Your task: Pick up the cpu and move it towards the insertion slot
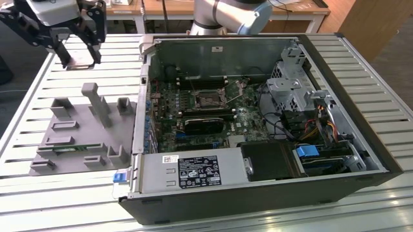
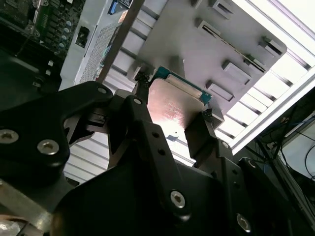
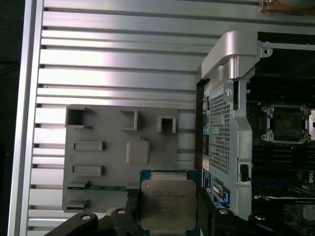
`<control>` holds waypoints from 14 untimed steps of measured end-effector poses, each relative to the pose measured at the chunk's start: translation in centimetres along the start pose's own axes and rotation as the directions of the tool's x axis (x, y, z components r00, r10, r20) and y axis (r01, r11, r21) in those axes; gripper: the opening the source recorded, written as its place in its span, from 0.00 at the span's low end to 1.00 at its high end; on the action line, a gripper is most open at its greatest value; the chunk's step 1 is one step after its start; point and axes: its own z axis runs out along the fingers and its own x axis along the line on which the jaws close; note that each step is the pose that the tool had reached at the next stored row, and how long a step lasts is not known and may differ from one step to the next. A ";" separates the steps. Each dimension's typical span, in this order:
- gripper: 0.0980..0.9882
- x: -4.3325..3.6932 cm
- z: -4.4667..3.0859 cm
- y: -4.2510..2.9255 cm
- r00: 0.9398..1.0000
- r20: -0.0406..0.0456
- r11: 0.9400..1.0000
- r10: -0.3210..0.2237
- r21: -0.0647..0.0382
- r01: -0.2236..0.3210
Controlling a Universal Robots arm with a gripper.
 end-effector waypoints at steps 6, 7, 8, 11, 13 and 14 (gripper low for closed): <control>0.50 -1.92 0.06 -0.04 1.000 0.000 1.000 0.000 0.000 0.000; 0.50 -2.25 0.08 -0.05 1.000 0.000 1.000 0.000 0.000 0.000; 0.50 -2.58 0.09 -0.06 1.000 0.000 1.000 0.000 0.000 0.000; 0.50 -3.59 0.11 -0.08 1.000 0.000 1.000 0.000 0.000 0.000; 0.50 -4.21 0.14 -0.09 1.000 0.000 1.000 0.000 0.000 0.000; 0.50 -4.53 0.15 -0.10 1.000 0.000 1.000 0.000 0.000 0.000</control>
